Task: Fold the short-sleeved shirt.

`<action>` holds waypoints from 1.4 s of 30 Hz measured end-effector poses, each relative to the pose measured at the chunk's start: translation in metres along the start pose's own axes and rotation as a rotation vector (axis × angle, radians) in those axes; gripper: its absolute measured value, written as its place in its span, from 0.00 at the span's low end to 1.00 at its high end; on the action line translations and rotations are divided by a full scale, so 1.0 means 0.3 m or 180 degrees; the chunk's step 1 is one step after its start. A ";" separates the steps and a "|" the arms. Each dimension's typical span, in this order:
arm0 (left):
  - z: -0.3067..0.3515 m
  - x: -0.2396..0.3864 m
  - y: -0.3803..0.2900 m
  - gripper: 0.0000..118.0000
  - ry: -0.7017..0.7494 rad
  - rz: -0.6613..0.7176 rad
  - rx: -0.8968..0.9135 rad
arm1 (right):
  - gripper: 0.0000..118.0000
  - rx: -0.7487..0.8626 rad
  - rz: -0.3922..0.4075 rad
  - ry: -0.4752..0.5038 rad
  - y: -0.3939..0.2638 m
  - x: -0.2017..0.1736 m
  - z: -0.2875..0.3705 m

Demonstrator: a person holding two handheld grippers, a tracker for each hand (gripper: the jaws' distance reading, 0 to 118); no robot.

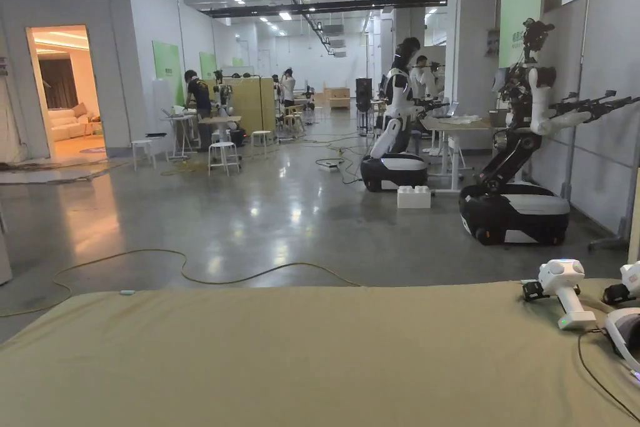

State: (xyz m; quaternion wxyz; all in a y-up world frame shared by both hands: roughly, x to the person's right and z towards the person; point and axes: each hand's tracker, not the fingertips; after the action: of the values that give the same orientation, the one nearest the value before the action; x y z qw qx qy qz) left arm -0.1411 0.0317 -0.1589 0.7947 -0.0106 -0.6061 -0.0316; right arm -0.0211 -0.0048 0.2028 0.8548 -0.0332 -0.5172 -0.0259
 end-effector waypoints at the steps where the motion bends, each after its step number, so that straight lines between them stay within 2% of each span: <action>1: 0.009 0.004 -0.001 0.00 0.0052 -0.0010 0.0115 | 0.00 0.0021 -0.0008 -0.0086 0.005 -0.009 -0.003; 3: 0.020 0.004 0.019 0.00 -0.0218 0.0124 0.0048 | 0.00 0.0091 0.0067 -0.0128 0.000 -0.022 0.000; 8: 0.021 0.003 0.031 0.00 -0.0205 0.0069 0.0105 | 0.00 0.0107 0.0000 -0.0059 0.009 -0.020 -0.002; 12: 0.008 -0.025 0.049 0.00 -0.0402 0.0278 0.0130 | 0.00 0.0102 -0.0037 -0.0058 0.009 -0.015 -0.005; 16: -0.094 -0.102 -0.006 0.00 -0.0280 0.0537 -0.0246 | 0.00 -0.0019 -0.0123 -0.0029 -0.018 -0.011 -0.014; 19: -0.216 -0.215 -0.121 0.00 -0.0513 0.0915 -0.0883 | 0.00 -0.0202 -0.0161 -0.0020 -0.054 -0.005 -0.016; 20: -0.255 -0.258 -0.177 0.05 -0.0576 0.1096 -0.1001 | 0.00 -0.0259 -0.0188 -0.0009 -0.067 -0.001 -0.014; 21: -0.288 -0.298 -0.234 0.20 -0.0692 0.1331 -0.1128 | 0.00 -0.0328 -0.0238 0.0013 -0.081 0.005 -0.013; 22: -0.329 -0.341 -0.304 0.54 -0.0798 0.1570 -0.1307 | 0.00 -0.0413 -0.0312 0.0034 -0.097 -0.002 -0.030; 23: -0.363 -0.370 -0.369 0.78 -0.0781 0.1712 -0.1469 | 0.00 -0.0468 -0.0365 0.0046 -0.108 -0.001 -0.036; 24: -0.402 -0.398 -0.451 0.93 -0.0784 0.1828 -0.1650 | 0.00 -0.0528 -0.0432 0.0057 -0.123 0.007 -0.036; 25: -0.429 -0.424 -0.530 0.97 -0.0766 0.1950 -0.1867 | 0.00 -0.0613 -0.0506 0.0064 -0.136 0.016 -0.037; 28: -0.501 -0.508 -0.733 0.97 -0.0679 0.2446 -0.2261 | 0.00 -0.0767 -0.0672 0.0002 -0.174 0.041 -0.040; 33: -0.556 -0.607 -0.982 0.97 -0.0679 0.3512 -0.2418 | 0.00 -0.0883 -0.0795 -0.0106 -0.210 0.066 -0.041; 35: -0.572 -0.611 -1.038 0.97 -0.0529 0.3657 -0.2437 | 0.00 -0.0893 -0.0789 -0.0150 -0.213 0.068 -0.041; 37: -0.574 -0.608 -1.074 0.96 -0.0644 0.3932 -0.2315 | 0.00 -0.0917 -0.0797 -0.0165 -0.215 0.073 -0.048; 39: -0.586 -0.606 -1.062 0.96 -0.0675 0.4003 -0.2144 | 0.00 -0.0926 -0.0801 -0.0190 -0.216 0.071 -0.050; 42: -0.636 -0.560 -1.058 0.95 -0.0973 0.3862 -0.2494 | 0.00 -0.0935 -0.0835 -0.0170 -0.222 0.070 -0.059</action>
State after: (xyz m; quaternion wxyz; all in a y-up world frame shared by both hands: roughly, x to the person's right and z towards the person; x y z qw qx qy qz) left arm -0.0218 -0.2893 -0.3782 0.5171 -0.6313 -0.5418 0.2012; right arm -0.0009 -0.0728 0.2151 0.8161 -0.0905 -0.5303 -0.2113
